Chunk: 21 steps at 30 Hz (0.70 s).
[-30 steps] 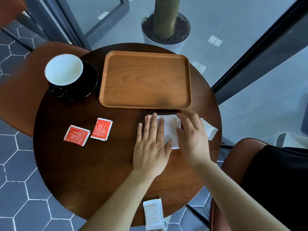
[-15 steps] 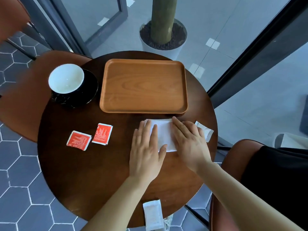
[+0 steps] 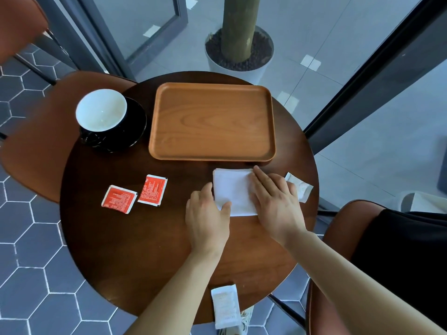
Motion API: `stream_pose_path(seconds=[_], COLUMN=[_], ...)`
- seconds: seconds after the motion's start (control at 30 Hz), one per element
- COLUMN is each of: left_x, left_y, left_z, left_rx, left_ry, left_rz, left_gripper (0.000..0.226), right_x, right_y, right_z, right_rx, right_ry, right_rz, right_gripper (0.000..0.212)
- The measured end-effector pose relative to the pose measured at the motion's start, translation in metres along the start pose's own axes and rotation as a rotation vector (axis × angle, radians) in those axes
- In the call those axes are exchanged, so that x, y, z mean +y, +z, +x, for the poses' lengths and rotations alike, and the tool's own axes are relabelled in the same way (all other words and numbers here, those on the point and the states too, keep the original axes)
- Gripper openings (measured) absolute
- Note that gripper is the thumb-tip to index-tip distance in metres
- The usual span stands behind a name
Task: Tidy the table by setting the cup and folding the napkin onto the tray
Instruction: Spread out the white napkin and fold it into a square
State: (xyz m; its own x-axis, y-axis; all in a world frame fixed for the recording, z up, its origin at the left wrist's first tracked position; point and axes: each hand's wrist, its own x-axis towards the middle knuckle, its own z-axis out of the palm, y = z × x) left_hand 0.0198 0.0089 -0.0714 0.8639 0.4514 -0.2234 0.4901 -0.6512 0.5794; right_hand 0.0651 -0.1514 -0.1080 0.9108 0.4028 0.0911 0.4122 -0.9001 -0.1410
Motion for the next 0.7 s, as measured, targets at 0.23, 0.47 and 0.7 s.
stream_pose_path(seconds=[0.23, 0.47, 0.7], left_x=[0.008, 0.001, 0.009], left_y=[-0.004, -0.023, -0.056], left_z=[-0.002, -0.008, 0.007], left_rx=[0.007, -0.073, 0.002], left_ry=[0.067, 0.212, 0.178], left_rz=[-0.184, -0.345, -0.657], left_gripper=[0.018, 0.019, 0.031], right_x=[0.001, 0.013, 0.007], right_y=[-0.017, -0.047, -0.071], right_z=[0.009, 0.027, 0.026], right_rx=[-0.060, -0.129, -0.201], right_ry=[0.104, -0.019, 0.159], right_rz=[0.188, 0.405, 0.784], right_gripper=[0.057, 0.072, 0.013])
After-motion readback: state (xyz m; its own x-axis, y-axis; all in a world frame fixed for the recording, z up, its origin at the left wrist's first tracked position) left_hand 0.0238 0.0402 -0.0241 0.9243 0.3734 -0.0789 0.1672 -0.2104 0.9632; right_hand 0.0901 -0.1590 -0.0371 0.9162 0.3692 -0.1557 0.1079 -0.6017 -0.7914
